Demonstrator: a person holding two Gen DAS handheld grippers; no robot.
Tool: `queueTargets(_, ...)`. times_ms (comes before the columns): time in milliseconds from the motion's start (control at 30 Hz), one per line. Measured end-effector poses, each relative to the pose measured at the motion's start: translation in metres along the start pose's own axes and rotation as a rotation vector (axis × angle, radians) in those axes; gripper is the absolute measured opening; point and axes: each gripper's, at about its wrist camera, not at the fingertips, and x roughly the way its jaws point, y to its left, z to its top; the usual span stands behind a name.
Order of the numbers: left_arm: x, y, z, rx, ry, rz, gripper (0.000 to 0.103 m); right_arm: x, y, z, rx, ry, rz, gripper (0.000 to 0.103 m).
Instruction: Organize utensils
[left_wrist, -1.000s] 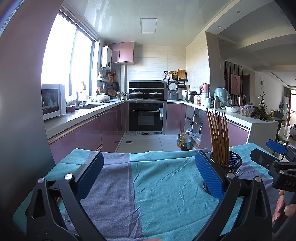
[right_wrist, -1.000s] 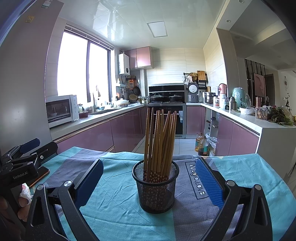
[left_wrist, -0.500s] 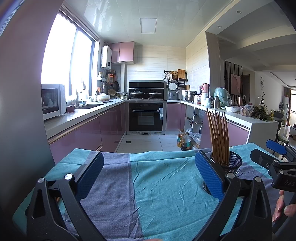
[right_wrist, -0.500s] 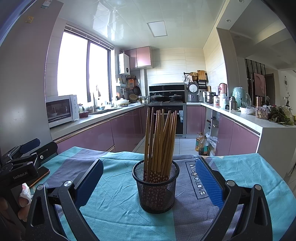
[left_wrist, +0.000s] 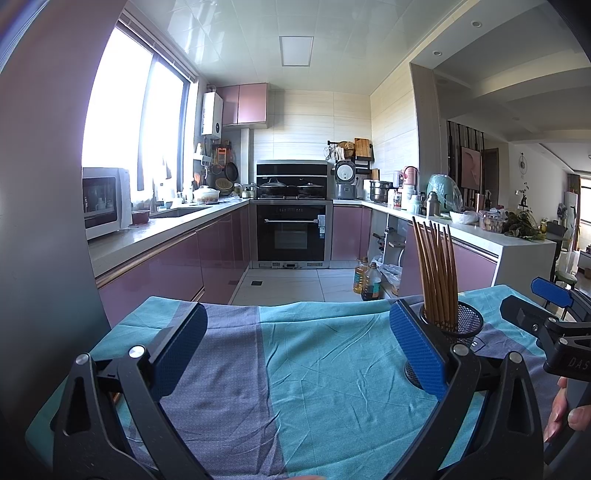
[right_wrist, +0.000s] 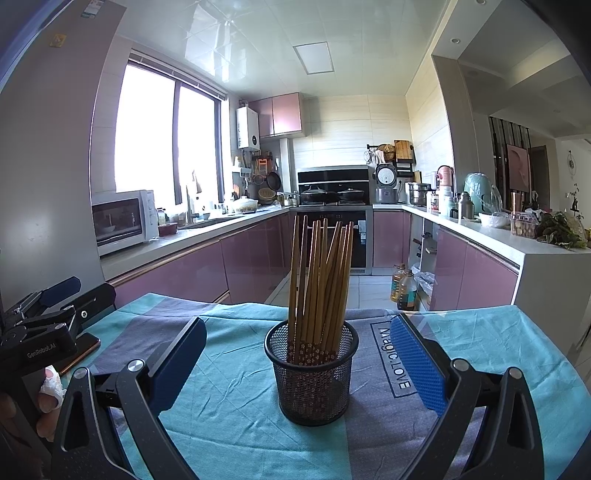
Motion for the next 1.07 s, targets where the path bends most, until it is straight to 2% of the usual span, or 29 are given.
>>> queueTargets(567, 0.0, -0.002, -0.002, 0.0, 0.006, 0.003, 0.097, 0.002, 0.0, -0.001, 0.006, 0.002, 0.001, 0.096)
queueTargets(700, 0.0, -0.004, -0.004, 0.018, -0.007, 0.032, 0.097, 0.003, 0.002, -0.002, 0.009, 0.005, 0.003, 0.096)
queueTargets(833, 0.003, -0.006, -0.006, 0.036, 0.011, 0.025, 0.097, 0.003, -0.001, -0.007, 0.005, 0.018, -0.009, 0.096)
queueTargets(900, 0.009, -0.004, -0.007, 0.033, 0.041, 0.021, 0.097, 0.007, -0.012, -0.01, 0.018, 0.046, -0.03, 0.096)
queueTargets(1000, 0.023, 0.004, -0.012, 0.025, 0.106, 0.027, 0.097, 0.017, -0.034, -0.016, 0.011, 0.107, -0.109, 0.096)
queueTargets(1067, 0.036, 0.01, -0.016, 0.025, 0.158, 0.046, 0.097, 0.035, -0.059, -0.023, 0.006, 0.209, -0.19, 0.096)
